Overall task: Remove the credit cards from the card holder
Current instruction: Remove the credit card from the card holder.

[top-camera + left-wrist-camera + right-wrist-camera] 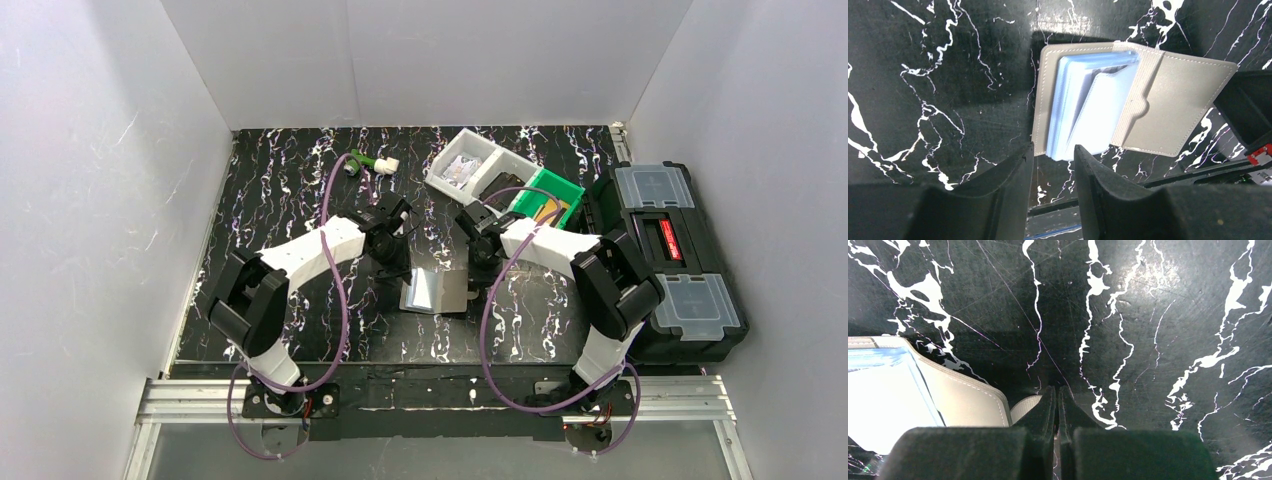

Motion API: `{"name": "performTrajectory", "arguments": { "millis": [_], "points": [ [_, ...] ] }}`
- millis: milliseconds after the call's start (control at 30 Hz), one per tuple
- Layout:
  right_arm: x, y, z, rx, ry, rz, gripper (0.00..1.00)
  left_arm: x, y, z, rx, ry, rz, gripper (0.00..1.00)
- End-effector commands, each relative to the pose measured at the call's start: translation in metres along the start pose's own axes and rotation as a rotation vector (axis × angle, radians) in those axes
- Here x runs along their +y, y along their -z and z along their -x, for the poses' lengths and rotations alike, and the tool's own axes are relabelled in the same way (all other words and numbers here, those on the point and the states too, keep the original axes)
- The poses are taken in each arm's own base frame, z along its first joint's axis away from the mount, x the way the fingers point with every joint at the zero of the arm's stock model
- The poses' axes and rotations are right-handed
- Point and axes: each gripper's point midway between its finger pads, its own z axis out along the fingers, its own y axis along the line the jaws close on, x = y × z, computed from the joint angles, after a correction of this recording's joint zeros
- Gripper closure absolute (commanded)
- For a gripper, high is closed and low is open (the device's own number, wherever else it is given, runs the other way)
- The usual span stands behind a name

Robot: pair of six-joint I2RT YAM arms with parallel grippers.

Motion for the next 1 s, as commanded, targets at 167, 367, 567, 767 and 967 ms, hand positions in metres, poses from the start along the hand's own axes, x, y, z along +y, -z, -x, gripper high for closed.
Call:
{"name": "performTrajectory", "arguments": {
  "millis": [167,367,567,767,967],
  "points": [
    [0.015,0.005,0.031,-0.086,0.04,0.046,0.99,-0.011,-0.012,0.014,-0.006,-0.048,0.034,0.72],
    [0.018,0.005,0.034,-0.086,0.045,0.05,0.99,-0.016,-0.024,0.012,0.02,-0.062,0.039,0.76],
    [0.018,0.001,0.031,-0.071,0.045,0.048,0.99,-0.022,-0.029,0.008,0.036,-0.064,0.018,0.79],
    [0.018,-0.002,0.03,-0.06,0.049,0.046,0.99,-0.036,-0.032,0.006,0.051,-0.056,-0.035,0.8],
    [0.02,0.0,0.03,-0.061,0.052,0.058,0.99,-0.047,-0.04,0.004,0.084,-0.032,-0.075,0.83]
  ]
}}
